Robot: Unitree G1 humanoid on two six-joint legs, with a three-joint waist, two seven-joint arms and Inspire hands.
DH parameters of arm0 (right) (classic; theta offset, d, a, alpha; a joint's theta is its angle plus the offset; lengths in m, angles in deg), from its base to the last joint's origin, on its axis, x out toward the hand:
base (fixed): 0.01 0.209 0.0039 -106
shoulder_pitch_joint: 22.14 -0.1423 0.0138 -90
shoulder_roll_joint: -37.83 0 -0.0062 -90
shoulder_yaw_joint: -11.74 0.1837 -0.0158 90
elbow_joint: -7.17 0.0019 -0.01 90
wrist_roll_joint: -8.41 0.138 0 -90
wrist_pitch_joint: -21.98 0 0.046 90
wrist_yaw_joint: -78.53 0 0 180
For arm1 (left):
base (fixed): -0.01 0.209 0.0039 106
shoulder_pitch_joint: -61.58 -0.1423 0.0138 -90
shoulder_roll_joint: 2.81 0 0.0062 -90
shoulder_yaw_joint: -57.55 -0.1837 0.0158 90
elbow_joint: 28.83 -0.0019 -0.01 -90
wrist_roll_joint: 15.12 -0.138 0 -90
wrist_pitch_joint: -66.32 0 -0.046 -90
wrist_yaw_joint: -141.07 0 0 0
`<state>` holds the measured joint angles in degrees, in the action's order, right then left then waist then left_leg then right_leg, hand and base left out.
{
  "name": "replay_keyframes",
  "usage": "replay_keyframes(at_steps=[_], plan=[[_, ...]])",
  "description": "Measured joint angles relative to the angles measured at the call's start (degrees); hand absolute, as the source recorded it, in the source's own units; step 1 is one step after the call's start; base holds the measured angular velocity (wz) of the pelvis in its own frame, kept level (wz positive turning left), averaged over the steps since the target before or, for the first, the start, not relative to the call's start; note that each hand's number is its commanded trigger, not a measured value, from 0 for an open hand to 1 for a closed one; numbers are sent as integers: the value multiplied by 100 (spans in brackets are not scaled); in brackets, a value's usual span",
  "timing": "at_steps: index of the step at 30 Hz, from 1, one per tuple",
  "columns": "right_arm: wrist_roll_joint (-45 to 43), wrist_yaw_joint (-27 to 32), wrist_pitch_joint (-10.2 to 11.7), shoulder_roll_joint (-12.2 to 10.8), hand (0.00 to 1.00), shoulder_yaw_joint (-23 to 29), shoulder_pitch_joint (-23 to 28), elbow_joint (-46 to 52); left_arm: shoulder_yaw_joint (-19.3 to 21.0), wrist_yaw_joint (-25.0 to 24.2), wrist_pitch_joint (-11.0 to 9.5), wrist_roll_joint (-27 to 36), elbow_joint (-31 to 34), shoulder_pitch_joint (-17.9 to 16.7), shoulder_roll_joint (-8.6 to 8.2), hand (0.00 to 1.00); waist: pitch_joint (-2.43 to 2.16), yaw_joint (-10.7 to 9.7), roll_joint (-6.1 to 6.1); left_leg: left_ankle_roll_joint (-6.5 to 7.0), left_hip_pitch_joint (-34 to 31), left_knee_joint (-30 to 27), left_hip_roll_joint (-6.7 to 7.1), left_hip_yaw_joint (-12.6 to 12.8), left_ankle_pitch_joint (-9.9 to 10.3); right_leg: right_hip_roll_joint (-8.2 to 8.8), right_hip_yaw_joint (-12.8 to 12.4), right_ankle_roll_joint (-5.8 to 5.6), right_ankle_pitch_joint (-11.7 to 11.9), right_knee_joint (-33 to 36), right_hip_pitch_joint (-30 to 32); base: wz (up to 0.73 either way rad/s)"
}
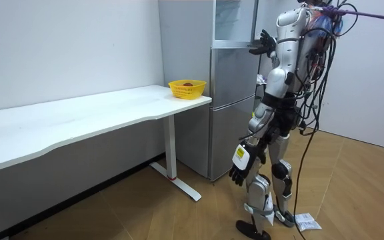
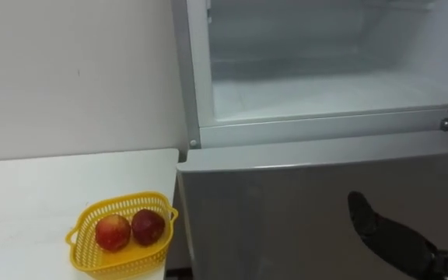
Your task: Retrieve from the upper fridge
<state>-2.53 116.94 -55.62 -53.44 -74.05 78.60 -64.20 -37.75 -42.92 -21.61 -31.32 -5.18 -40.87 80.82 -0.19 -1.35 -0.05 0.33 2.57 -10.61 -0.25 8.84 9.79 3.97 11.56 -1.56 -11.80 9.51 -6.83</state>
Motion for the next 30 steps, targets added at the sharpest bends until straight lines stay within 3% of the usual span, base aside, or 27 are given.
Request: replay_keyframes(at_steps=[11, 23, 30], plan=[[-60, 3, 6, 0, 0, -15, 398, -579, -48, -62, -3, 79, 110, 26, 39, 0, -6, -111, 27, -2, 12, 21, -1, 48, 3, -5, -46, 2, 1, -35, -6, -1], [231, -144, -4, -5, 0, -67, 513, -1369, -121, -11, -3, 90, 233, 23, 53, 0, -3, -154, 28, -1, 4, 24, -4, 61, 7, -7, -53, 3, 2, -53, 3, 0], [392, -447, -51, -149, 0, -88, 720, -1711, -142, 84, 15, 89, 531, -177, 66, 0, -4, -152, 32, -4, 3, 21, -5, 69, 26, -8, -57, 3, 3, -73, -1, 0]])
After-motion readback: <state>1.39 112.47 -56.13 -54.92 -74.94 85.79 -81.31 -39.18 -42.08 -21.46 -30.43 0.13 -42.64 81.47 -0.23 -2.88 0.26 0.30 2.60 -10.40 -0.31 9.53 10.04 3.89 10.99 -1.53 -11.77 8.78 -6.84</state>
